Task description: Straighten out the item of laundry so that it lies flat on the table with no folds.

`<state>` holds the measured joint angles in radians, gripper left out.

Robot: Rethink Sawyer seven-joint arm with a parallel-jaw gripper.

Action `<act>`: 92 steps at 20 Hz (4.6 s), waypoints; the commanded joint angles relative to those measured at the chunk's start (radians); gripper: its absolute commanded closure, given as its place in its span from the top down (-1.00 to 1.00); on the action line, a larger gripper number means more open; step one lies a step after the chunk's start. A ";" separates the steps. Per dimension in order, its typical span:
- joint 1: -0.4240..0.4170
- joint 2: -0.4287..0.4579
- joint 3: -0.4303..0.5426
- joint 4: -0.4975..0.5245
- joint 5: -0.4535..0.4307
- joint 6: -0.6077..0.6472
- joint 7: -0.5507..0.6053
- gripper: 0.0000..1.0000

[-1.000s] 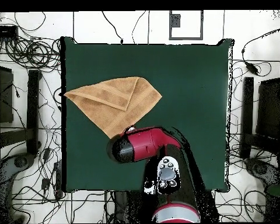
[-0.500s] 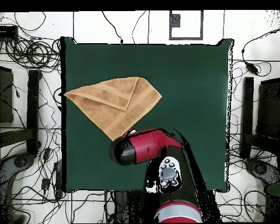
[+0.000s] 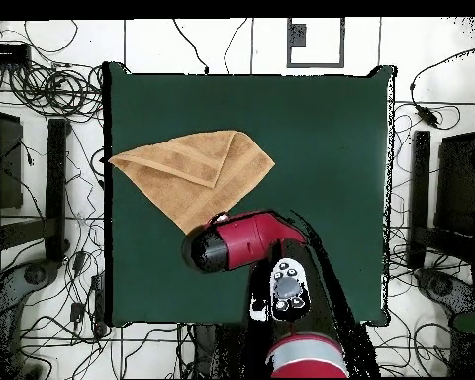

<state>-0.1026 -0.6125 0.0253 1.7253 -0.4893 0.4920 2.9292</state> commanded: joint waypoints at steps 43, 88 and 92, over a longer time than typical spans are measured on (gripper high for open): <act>-0.194 -0.048 0.232 0.089 -0.103 0.082 -0.321 -1.00; -0.329 -0.229 0.358 0.198 0.013 0.271 -0.467 -1.00; -0.328 -0.225 0.359 0.197 0.009 0.264 -0.457 -1.00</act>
<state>-0.4284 -0.8624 0.2680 1.8508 -0.4793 0.7358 2.6925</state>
